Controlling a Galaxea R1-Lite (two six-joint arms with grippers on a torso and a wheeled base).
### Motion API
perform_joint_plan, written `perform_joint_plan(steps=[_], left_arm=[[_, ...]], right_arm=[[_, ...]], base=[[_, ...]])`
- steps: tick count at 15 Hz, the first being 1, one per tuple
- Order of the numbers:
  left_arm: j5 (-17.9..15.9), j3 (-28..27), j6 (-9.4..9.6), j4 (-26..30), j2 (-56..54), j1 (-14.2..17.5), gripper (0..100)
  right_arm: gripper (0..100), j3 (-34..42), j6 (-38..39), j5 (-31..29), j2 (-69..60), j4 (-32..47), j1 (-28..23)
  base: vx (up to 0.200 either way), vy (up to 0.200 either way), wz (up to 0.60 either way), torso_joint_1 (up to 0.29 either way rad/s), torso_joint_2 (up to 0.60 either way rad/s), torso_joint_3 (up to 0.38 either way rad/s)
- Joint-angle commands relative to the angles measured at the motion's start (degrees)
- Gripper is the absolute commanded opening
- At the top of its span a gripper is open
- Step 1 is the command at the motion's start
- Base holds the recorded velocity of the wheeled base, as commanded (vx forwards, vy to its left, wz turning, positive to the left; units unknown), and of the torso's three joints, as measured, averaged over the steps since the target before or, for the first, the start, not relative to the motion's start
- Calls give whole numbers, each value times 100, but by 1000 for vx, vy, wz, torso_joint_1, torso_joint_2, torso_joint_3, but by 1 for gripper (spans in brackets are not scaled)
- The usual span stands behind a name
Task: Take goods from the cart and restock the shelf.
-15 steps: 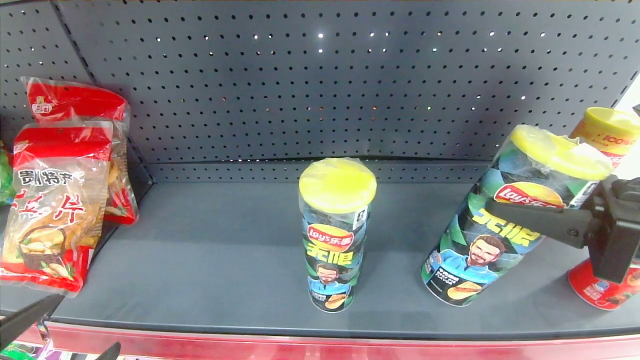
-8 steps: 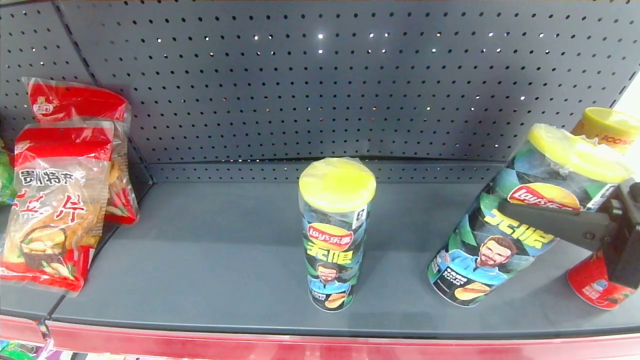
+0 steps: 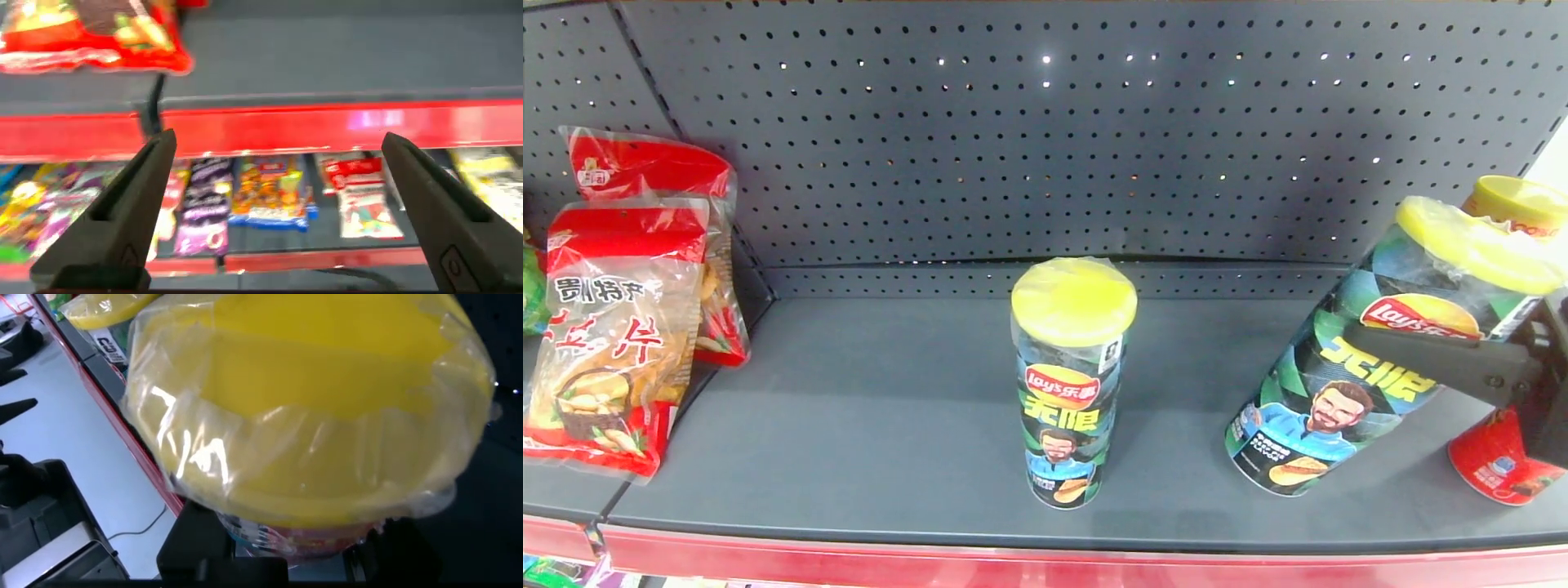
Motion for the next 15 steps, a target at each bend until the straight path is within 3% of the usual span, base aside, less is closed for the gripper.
perform_joint_plan(steps=[1,7,12,15], left_arm=[[29,15,-49,0,-350,-11,100],[38,15,-40,-9,-350,-11,100],[38,15,-31,-9,-350,-11,100],[38,15,-31,-9,-350,-11,100]], right_arm=[[0,-6,-2,8,24,-1,6],[0,-445,-2,-18,516,-1,6],[0,-1298,-2,-27,1413,-10,67],[0,-1623,-2,-142,1888,-10,480]], base=[[0,0,0,0,0,0],[0,0,0,0,0,0],[0,0,0,0,0,0],[0,0,0,0,0,0]])
